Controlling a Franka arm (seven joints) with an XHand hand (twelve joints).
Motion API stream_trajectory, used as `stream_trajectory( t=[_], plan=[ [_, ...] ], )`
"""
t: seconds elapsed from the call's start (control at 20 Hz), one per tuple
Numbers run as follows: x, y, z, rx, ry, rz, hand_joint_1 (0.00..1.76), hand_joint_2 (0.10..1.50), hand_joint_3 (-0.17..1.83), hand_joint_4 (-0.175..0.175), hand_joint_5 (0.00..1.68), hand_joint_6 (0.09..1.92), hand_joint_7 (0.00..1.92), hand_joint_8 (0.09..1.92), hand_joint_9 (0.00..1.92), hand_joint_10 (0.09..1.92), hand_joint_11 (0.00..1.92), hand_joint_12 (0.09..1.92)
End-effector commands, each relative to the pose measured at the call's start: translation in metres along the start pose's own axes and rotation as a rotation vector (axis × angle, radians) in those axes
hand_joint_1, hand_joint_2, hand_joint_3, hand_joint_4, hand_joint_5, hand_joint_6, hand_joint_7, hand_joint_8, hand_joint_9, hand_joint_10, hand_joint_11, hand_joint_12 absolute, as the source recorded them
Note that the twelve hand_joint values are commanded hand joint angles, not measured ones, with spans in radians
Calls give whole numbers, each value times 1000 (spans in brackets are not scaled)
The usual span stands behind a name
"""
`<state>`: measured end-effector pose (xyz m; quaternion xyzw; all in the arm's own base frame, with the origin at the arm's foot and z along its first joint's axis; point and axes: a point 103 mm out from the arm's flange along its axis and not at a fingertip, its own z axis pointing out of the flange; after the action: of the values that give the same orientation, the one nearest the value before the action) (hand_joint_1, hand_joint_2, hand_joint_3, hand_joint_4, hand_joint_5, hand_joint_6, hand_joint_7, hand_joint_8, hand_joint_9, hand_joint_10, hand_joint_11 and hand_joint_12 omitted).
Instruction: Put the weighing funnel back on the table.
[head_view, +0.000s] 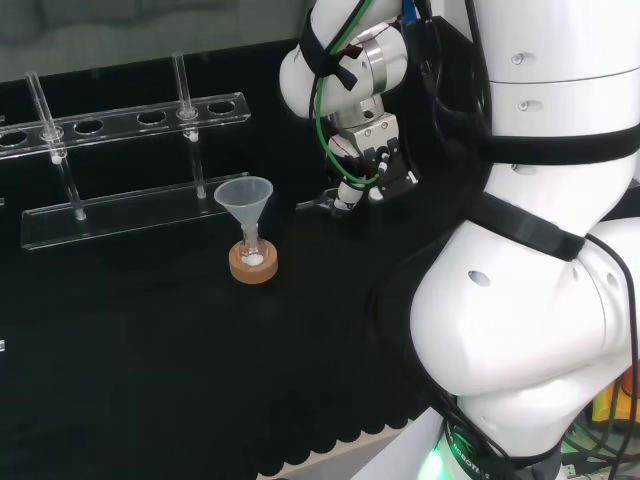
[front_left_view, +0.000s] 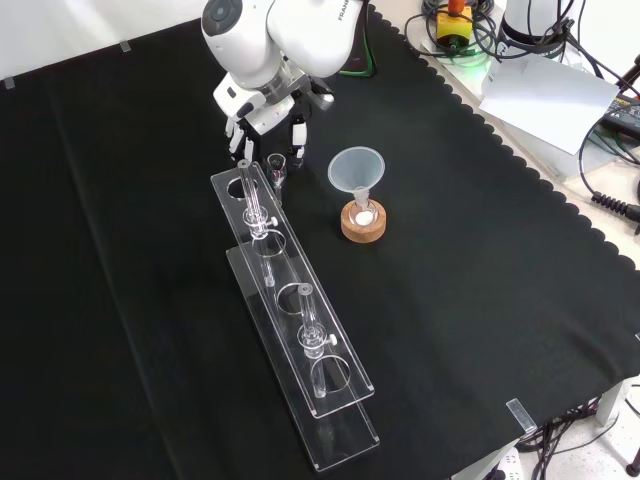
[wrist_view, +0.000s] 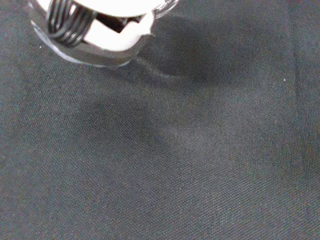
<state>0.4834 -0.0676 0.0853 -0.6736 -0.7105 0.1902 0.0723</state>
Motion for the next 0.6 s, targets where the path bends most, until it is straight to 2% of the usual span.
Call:
stream_trajectory(
  t=[0.05, 0.15, 0.35, 0.6],
  plan=[
    [-1, -3, -1, 28, -11, 5, 921, 932, 142, 58, 977, 662, 507, 643, 898, 377, 717, 1119],
    [-3, -4, 1, 65, -7, 6, 878, 878, 216, 26, 824, 619, 442, 640, 799, 436, 624, 1167],
    [-4, -5, 3, 127, -5, 7, 814, 765, 401, -5, 493, 456, 267, 636, 534, 574, 372, 1284],
    [-6, -13, 0, 132, -6, 6, 783, 715, 459, -20, 364, 200, 53, 620, 260, 657, 113, 1369]
  ],
)
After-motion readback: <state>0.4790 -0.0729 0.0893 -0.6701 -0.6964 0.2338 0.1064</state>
